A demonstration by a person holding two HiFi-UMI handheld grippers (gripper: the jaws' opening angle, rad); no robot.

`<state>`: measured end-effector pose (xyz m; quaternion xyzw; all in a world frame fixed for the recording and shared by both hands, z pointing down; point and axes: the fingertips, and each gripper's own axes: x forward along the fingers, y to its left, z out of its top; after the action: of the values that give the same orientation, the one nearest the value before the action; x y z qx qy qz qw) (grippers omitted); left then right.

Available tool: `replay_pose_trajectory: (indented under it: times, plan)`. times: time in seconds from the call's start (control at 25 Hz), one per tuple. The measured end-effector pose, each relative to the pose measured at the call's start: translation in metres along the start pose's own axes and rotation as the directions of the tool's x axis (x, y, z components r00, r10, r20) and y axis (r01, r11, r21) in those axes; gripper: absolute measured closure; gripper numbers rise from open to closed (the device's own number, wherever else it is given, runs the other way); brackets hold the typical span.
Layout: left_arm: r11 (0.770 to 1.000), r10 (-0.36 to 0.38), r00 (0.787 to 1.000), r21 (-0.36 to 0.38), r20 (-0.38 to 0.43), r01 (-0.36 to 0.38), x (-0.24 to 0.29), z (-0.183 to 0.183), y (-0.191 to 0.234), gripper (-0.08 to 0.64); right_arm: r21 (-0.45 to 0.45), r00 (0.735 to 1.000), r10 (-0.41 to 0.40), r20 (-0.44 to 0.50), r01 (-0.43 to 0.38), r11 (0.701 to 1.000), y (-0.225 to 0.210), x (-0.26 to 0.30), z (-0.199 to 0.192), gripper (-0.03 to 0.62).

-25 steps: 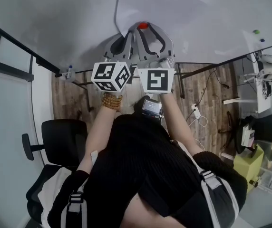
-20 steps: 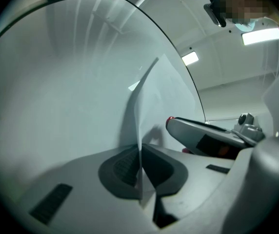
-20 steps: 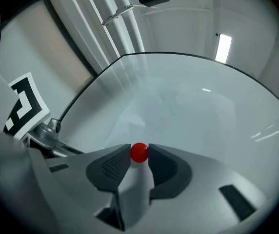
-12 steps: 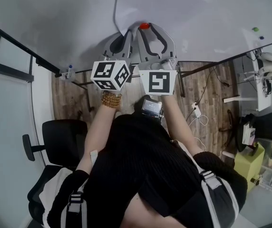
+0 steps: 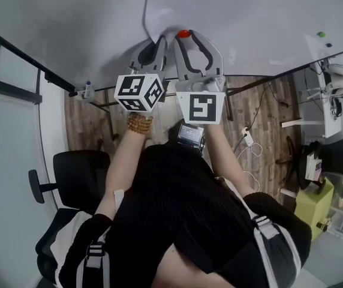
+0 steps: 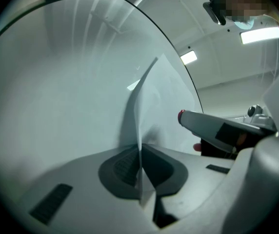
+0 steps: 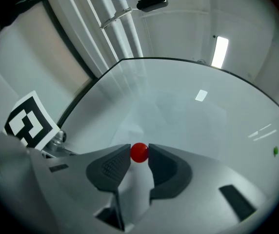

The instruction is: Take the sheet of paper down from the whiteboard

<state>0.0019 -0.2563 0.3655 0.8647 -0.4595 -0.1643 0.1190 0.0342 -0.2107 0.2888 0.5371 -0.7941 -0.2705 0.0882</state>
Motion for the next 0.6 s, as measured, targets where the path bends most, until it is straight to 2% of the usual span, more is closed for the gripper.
replay_pose_trajectory:
  times: [0.44, 0.6]
  plan:
    - [1.000, 0.007, 1.000, -0.013, -0.001, -0.007, 0.001, -0.001, 0.001, 0.548, 0.070, 0.997, -0.068, 0.046, 0.065, 0.995, -0.015, -0.027, 0.016, 0.482]
    - [1.000, 0.012, 1.000, -0.016, -0.004, -0.012, 0.000, -0.006, 0.002, 0.548, 0.054, 0.997, -0.070, 0.037, 0.068, 0.996, -0.016, -0.037, 0.016, 0.482]
